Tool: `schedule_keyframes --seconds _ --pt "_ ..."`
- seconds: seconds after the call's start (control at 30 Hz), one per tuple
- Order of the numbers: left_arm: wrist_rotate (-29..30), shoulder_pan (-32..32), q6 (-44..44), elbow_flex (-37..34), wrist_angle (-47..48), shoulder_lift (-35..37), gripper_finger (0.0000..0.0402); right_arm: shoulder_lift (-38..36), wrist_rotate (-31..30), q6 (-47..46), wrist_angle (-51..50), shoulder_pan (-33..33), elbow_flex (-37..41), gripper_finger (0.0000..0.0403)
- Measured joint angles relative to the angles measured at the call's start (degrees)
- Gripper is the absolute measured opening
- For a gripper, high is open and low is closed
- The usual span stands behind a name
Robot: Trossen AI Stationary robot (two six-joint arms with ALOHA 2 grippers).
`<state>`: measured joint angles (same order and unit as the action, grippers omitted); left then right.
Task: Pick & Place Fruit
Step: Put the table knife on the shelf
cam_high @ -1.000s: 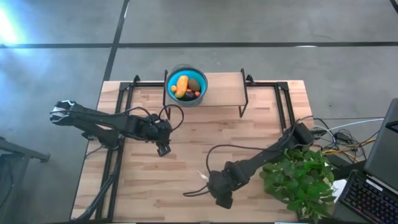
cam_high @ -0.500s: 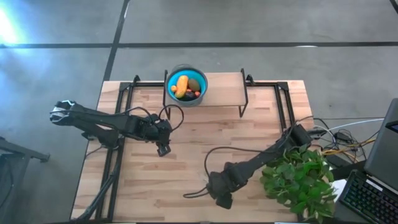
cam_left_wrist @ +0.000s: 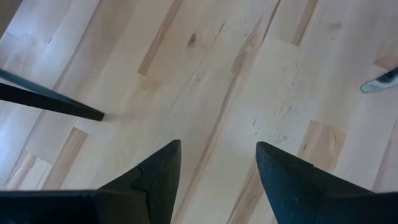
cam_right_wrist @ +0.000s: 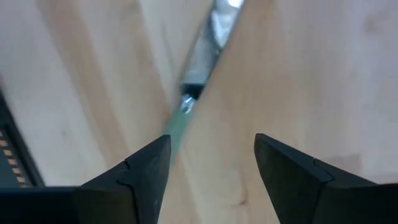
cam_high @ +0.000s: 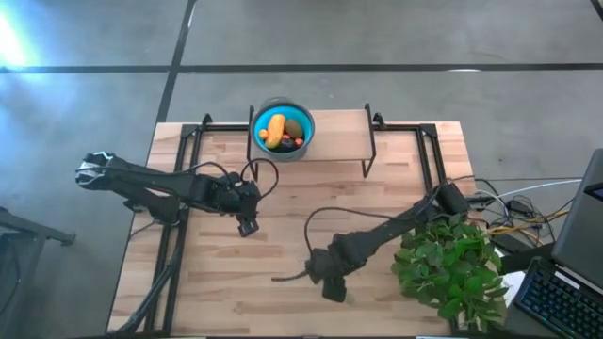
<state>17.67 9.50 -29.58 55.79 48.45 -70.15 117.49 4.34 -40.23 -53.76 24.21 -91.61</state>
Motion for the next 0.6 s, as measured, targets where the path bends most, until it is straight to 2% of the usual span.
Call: schedule_keyframes --seconds 0.17,0.43,0.6 --pt "0.0 0.0 0.0 0.0 0.0 0.0 0.0213 0.0 0.0 1.0 0.0 -2.4 0.0 0.0227" --pt "0.0 0.0 0.0 0.0 0.0 0.0 0.0213 -0.3 0.2 3.6 0.1 -4.8 0.0 0.0254" --pt "0.2 0.0 0.0 0.0 0.0 0.0 0.0213 -0.3 0.0 1.3 1.4 -6.5 0.0 0.0267"
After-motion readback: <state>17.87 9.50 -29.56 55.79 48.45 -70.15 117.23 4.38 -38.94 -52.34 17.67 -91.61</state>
